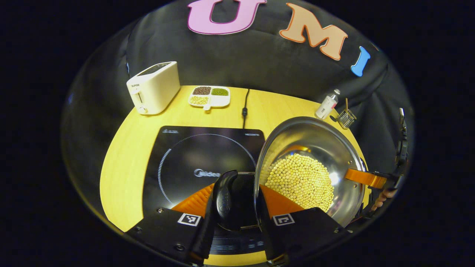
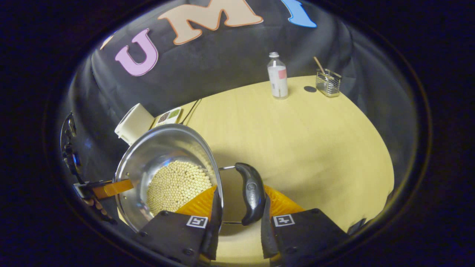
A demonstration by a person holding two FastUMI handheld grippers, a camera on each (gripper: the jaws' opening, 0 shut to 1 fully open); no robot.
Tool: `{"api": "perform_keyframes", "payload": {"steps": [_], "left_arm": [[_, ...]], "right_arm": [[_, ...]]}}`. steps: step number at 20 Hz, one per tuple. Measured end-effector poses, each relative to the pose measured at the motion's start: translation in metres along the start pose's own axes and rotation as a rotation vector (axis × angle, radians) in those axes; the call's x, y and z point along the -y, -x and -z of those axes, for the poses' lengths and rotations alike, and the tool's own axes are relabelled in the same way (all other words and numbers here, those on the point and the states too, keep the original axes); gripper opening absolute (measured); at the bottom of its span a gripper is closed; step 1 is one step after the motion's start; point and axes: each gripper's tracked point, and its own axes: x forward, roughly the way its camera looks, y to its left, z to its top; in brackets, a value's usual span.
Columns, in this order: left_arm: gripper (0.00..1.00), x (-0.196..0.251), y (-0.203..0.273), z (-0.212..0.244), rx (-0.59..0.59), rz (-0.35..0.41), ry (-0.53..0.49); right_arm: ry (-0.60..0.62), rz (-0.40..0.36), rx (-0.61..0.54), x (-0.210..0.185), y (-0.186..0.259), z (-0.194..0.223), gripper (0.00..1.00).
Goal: First push the handle of the pot to place it horizontally, then grasp the pot with both hands and set it on the induction cooktop.
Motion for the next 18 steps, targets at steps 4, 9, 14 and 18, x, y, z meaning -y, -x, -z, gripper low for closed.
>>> {"api": "perform_keyframes", "payload": {"steps": [4, 9, 14, 18], "left_arm": [[0.56, -0.051, -0.005, -0.010, -0.008, 0.028, -0.016], [0.57, -0.101, -0.012, -0.021, -0.008, 0.044, -0.043], [0.55, -0.126, -0.014, -0.022, -0.008, 0.047, -0.009], [0.55, -0.144, -0.021, -0.029, 0.016, 0.029, -0.036]], "right_arm": [[-0.007, 0.037, 0.011, -0.055, -0.010, 0.011, 0.43], [-0.027, 0.071, 0.001, -0.103, -0.023, 0.022, 0.43], [-0.004, 0.094, -0.016, -0.133, -0.034, 0.027, 0.43], [-0.014, 0.090, -0.030, -0.153, -0.045, 0.027, 0.49]]}}
